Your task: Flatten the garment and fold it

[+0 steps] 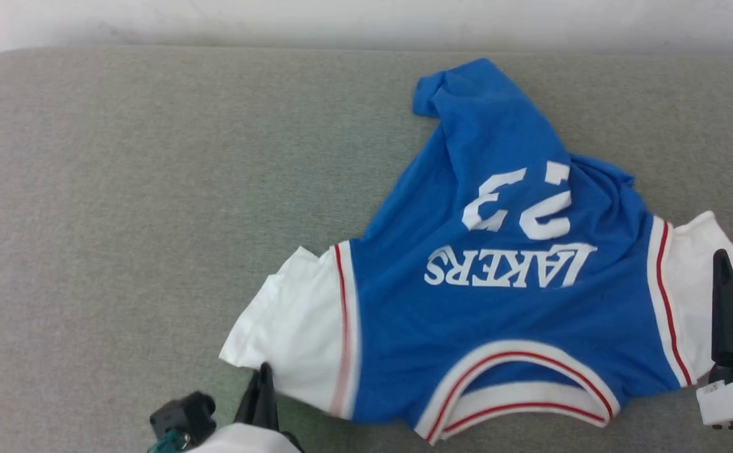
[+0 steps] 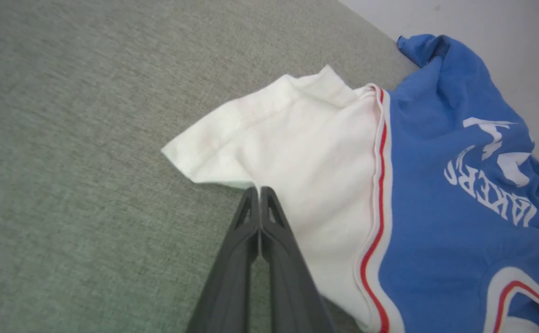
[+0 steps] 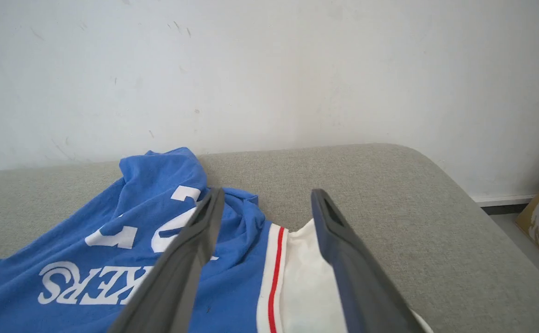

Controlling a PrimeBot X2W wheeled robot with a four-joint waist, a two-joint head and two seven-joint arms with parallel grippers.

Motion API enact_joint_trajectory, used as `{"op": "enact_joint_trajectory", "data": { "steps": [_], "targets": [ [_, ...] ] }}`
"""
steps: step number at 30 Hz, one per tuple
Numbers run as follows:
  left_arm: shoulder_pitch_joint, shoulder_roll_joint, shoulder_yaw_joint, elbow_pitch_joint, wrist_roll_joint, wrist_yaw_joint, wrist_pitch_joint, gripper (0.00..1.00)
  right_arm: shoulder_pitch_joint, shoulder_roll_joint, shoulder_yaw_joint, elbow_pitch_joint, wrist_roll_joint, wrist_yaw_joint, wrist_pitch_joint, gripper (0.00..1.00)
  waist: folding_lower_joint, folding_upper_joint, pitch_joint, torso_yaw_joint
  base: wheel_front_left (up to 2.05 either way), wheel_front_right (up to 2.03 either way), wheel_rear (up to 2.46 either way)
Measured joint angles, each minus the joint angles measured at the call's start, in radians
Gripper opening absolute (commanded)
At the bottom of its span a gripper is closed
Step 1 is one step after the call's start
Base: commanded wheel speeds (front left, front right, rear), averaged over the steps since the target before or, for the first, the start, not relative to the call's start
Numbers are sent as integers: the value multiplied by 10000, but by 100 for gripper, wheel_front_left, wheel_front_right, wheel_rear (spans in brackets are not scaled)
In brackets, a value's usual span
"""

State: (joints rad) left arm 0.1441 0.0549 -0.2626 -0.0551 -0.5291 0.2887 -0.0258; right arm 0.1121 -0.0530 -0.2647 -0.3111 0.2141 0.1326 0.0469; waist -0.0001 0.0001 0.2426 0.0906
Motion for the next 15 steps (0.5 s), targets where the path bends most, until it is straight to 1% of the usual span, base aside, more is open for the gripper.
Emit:
{"op": "enact_joint_trajectory", "data": {
  "steps": [1,3,6,8,9,11,13,15],
  "targets": [
    [140,-12,-15,117,0,130,-121,100,-1,2,17,-6,-2,0,56,100,0,0,-4,65,0,0,0],
    [164,-10,-35,199,33,309,-374,100,-2,0,19,-25,-2,0,63,100,0,0,-14,190,0,0,0],
    [0,13,-61,132,69,351,-627,100,-3,2,48,-54,-6,0,150,100,0,0,-37,355,0,0,0],
    [-278,192,-123,59,428,391,-631,100,-4,0,71,-61,-15,0,157,100,0,0,-52,418,0,0,0],
    [-470,385,-188,8,652,389,-606,100,-4,2,84,-71,-17,0,159,100,0,0,-53,432,0,0,0],
    [-904,947,-416,-8,1206,364,-299,100,-5,0,127,-73,-15,0,219,100,0,-1,-42,430,0,0,0],
    [-1331,1603,-663,67,1864,291,222,100,-8,2,232,-71,-15,0,236,100,0,0,-18,387,0,0,0],
    [-1662,2117,-886,155,2366,284,943,100,-8,2,341,-61,-15,0,245,100,1,0,12,307,0,0,0]
  ]
}}
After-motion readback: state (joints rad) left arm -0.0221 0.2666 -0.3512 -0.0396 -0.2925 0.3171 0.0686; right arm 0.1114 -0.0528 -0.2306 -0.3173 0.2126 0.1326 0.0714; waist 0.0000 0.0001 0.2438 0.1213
